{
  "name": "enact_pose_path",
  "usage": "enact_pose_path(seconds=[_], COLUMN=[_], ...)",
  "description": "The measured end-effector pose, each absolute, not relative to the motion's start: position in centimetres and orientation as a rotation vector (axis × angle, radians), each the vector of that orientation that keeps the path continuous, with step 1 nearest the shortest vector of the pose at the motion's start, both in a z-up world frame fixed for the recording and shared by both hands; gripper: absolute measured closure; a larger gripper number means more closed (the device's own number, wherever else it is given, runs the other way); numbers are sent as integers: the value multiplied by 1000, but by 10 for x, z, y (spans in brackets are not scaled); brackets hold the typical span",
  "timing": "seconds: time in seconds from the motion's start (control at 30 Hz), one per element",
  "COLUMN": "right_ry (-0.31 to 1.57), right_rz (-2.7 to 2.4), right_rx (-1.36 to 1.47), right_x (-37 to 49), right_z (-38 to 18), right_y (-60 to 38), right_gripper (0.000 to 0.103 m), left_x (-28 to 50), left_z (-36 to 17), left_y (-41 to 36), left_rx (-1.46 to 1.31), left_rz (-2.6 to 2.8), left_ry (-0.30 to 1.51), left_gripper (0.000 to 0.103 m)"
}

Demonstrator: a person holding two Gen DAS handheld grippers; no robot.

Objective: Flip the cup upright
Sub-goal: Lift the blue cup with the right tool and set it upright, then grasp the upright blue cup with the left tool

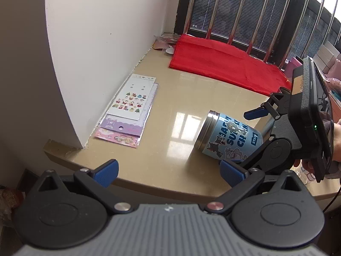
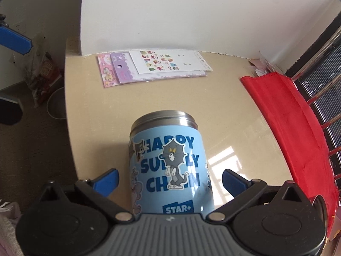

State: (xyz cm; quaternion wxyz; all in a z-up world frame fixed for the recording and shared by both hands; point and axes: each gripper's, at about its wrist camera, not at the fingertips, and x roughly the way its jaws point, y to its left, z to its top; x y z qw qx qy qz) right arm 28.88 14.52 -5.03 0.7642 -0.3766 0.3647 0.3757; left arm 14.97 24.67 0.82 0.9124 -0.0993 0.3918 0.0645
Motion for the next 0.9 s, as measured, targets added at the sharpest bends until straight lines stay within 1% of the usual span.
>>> enact_pose_path(seconds=[0.23, 0.47, 0.67, 0.8, 0.9], right_ry=[726, 603, 522, 520, 534], right_rz=[832, 811, 699, 629, 584], right_rx=[-694, -540, -404, -336, -323], right_x=[263, 213, 188, 184, 190], right_z=[-20, 23, 39, 38, 36], right_y=[109, 40, -27, -64, -82], right_gripper=[0, 0, 0, 0, 0], left_x=[142, 135, 153, 178, 199], left_z=[20, 33, 11, -9, -14], left_y=[235, 213, 196, 180, 168], left_rx=[-252, -290, -426, -540, -567], left_rz=[168, 209, 239, 249, 289], left_ry=[782, 747, 791, 845, 839], left_gripper=[0, 0, 0, 0, 0])
